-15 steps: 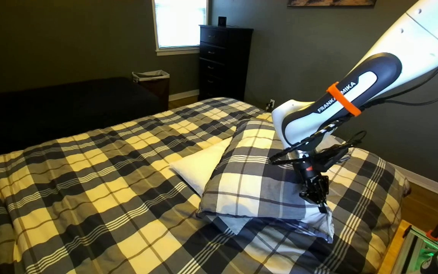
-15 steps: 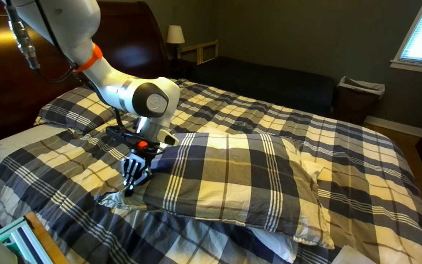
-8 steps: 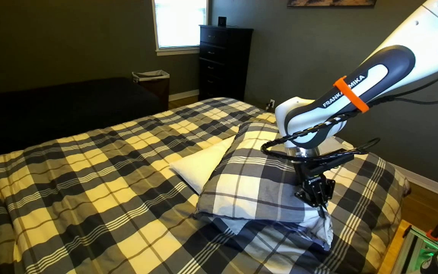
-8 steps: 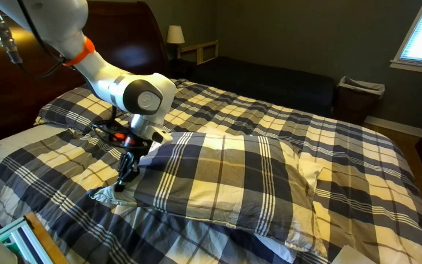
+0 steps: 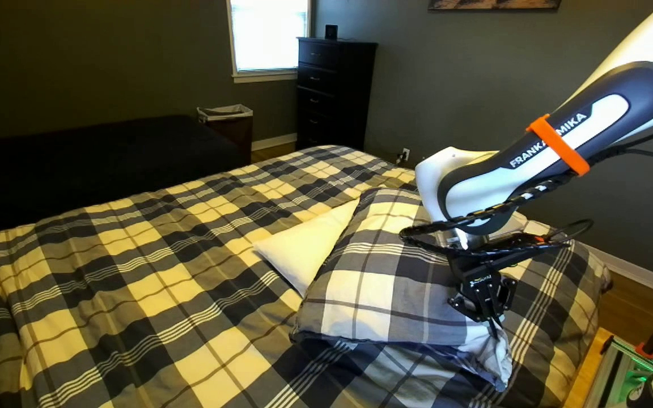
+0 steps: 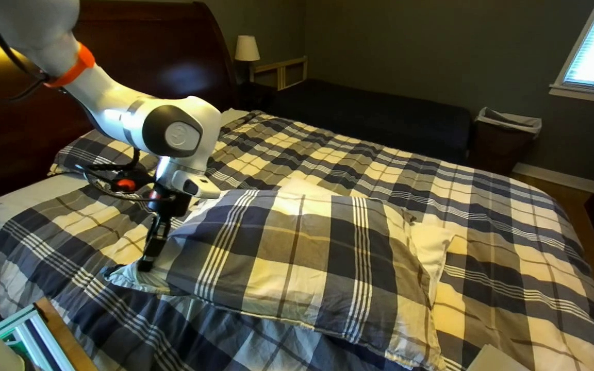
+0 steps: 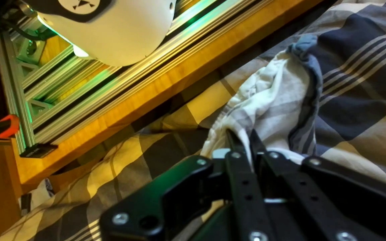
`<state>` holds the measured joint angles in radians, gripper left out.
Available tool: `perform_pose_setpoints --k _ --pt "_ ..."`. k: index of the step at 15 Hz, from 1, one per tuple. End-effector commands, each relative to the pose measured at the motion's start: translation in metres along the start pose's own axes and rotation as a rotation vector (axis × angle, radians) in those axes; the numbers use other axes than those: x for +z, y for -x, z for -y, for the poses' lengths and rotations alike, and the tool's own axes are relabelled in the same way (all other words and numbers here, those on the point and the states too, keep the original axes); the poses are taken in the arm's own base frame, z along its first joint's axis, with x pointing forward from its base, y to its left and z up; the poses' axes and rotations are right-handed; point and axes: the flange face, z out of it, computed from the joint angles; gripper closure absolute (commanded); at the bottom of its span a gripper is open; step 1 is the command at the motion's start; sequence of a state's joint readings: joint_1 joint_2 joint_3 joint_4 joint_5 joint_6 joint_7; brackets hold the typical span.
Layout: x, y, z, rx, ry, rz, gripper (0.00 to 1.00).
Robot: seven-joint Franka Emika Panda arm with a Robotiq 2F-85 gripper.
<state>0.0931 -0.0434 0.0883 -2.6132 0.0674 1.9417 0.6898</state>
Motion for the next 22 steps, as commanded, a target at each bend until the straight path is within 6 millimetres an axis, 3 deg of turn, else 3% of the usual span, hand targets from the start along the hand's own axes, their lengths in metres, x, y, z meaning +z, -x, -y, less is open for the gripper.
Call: perform_pose_setpoints --k 1,4,5,6,15,19,20,22 --pt "0.010 0.031 -0.002 0.030 0.009 -0.019 0.98" --pt "0.006 0.032 -0.003 0.032 -0.002 -0.031 0.98" --pt "-0.002 0.026 -0.006 -0.023 0.007 -0.071 0.68" --pt "-0.008 0.023 -0.009 -0.032 -0.003 -0.093 0.67" --pt "-0.088 -0.042 -0.071 -0.051 -0.016 -0.535 0.01" --pt "-0.115 -0.074 -0.092 -0.065 -0.104 -0.671 0.00" --pt "-0.109 -0.062 -0.086 -0.040 -0.078 -0.635 0.00" --pt "-0.116 -0.070 -0.094 -0.049 -0.102 -0.661 0.00"
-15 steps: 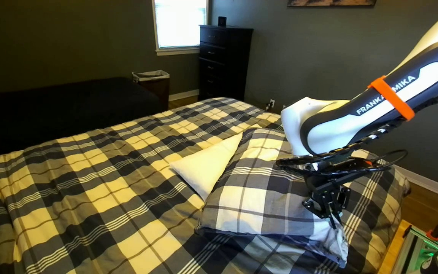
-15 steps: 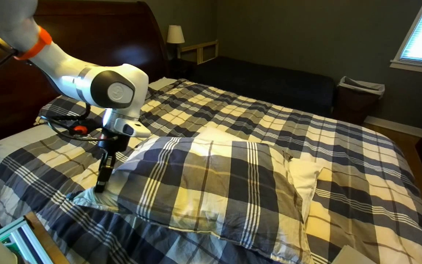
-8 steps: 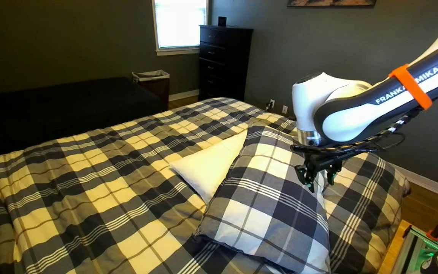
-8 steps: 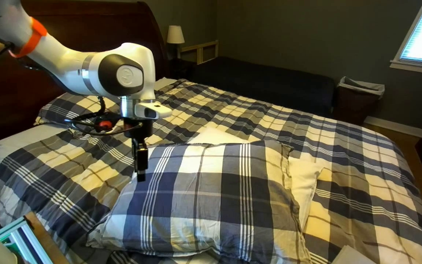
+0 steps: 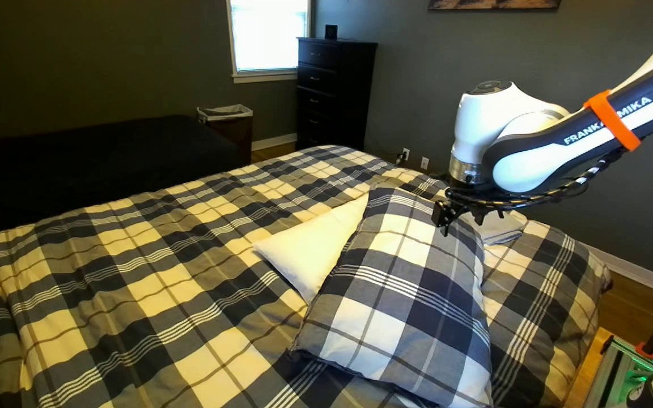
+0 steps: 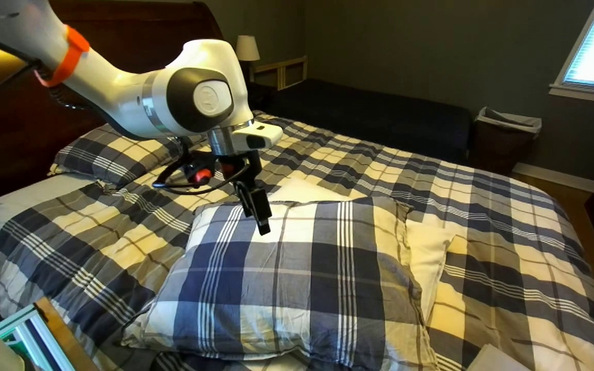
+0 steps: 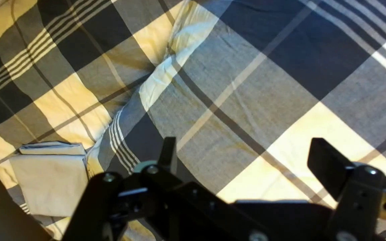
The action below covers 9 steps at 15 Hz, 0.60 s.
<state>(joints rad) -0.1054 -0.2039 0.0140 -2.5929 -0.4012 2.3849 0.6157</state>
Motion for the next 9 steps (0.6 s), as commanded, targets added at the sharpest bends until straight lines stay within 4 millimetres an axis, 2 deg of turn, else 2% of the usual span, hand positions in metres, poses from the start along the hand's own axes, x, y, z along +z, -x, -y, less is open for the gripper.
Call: perform_pose_setpoints --k 1,4,6,9 --pt "0.000 -0.001 0.000 -0.003 -0.002 -0.001 0.00" --pt "0.002 -0.003 0.000 0.012 0.011 0.022 0.00" --pt "0.003 -0.023 -0.011 0.074 -0.017 0.001 0.00" --pt "0.010 -0.059 -0.040 0.184 -0.037 -0.031 0.00"
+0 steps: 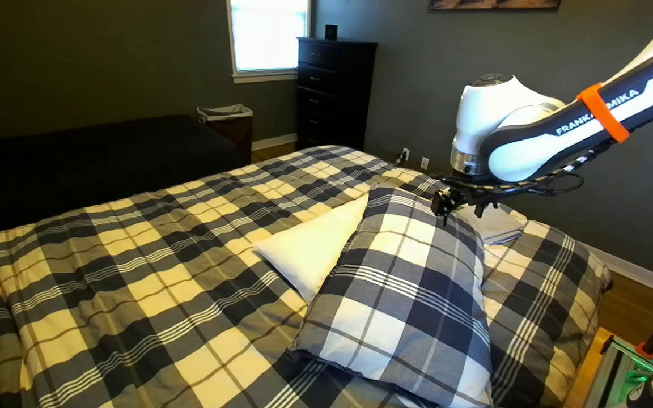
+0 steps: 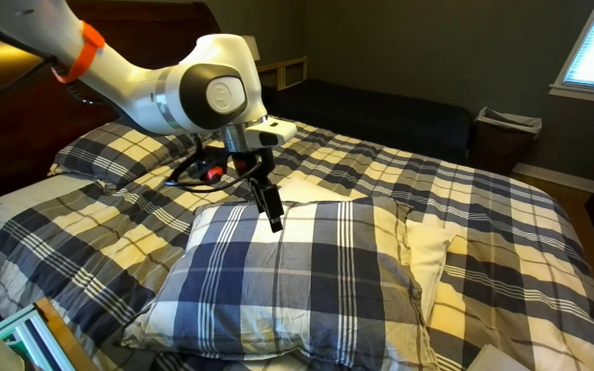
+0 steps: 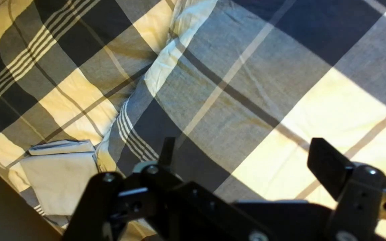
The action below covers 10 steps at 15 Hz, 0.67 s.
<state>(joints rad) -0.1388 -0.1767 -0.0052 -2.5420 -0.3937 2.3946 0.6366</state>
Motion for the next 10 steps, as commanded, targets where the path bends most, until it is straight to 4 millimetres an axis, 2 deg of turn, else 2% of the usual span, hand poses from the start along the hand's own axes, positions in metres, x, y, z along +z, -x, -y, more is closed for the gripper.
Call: perform_pose_setpoints --k 1,5,7,10 --pt "0.015 -0.048 -0.028 0.129 -0.036 -0.031 0.00" --pt "0.029 -0.093 -0.053 0.226 -0.110 -0.127 0.00" --pt "0.037 -0.106 -0.051 0.249 -0.142 -0.163 0.00" --pt "0.050 -0.126 -0.036 0.233 -0.169 -0.233 0.00"
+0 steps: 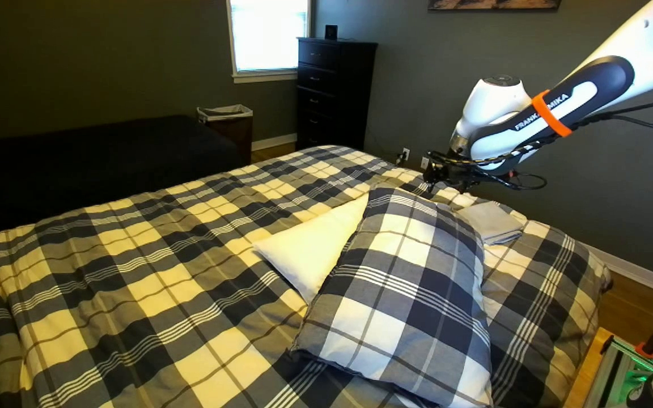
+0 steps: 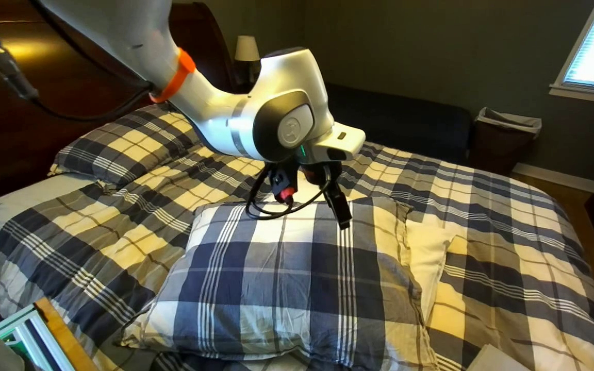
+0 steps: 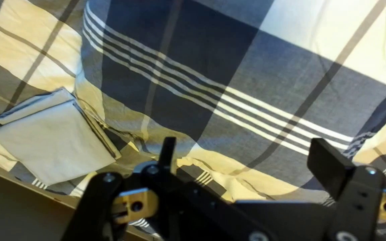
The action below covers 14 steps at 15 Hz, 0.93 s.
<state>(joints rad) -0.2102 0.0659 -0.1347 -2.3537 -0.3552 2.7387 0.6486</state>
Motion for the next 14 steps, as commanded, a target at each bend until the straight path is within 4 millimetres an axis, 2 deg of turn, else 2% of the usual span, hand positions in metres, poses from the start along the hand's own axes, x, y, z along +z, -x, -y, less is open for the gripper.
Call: perform_pose_setpoints --k 1,4,10,14 --pt "0.028 -0.018 0.023 0.003 -0.039 -0.050 0.00" --pt "0.044 -0.030 0.046 -0.025 -0.052 -0.074 0.00" --pt "0.081 -0.040 0.093 -0.074 -0.025 -0.063 0.00" --pt "0.107 -0.047 0.117 -0.118 0.013 -0.074 0.00"
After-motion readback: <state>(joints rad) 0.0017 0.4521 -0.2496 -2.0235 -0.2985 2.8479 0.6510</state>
